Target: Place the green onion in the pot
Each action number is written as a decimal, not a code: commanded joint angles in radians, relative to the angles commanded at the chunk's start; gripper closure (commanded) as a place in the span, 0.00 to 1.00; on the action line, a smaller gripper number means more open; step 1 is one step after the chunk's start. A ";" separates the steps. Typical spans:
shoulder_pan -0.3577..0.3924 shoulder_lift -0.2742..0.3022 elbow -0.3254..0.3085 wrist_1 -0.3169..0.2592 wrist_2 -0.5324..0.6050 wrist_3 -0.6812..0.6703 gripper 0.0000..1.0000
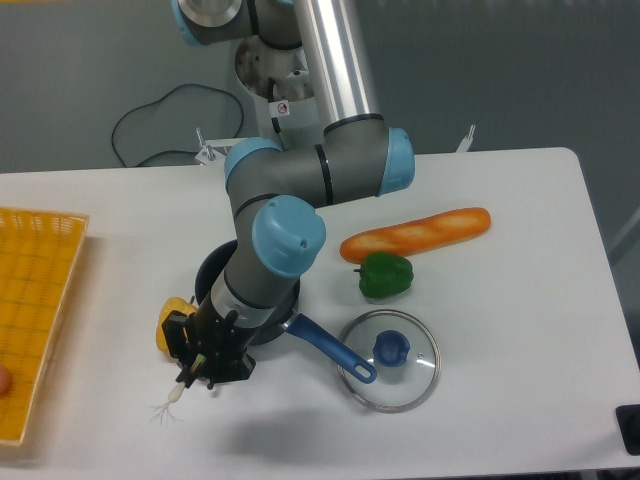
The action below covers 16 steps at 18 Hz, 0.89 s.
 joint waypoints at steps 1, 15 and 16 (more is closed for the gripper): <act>-0.003 -0.002 0.000 0.000 0.000 0.002 0.91; -0.003 -0.017 0.000 0.000 -0.002 0.025 0.85; -0.003 -0.017 0.000 0.000 -0.002 0.025 0.85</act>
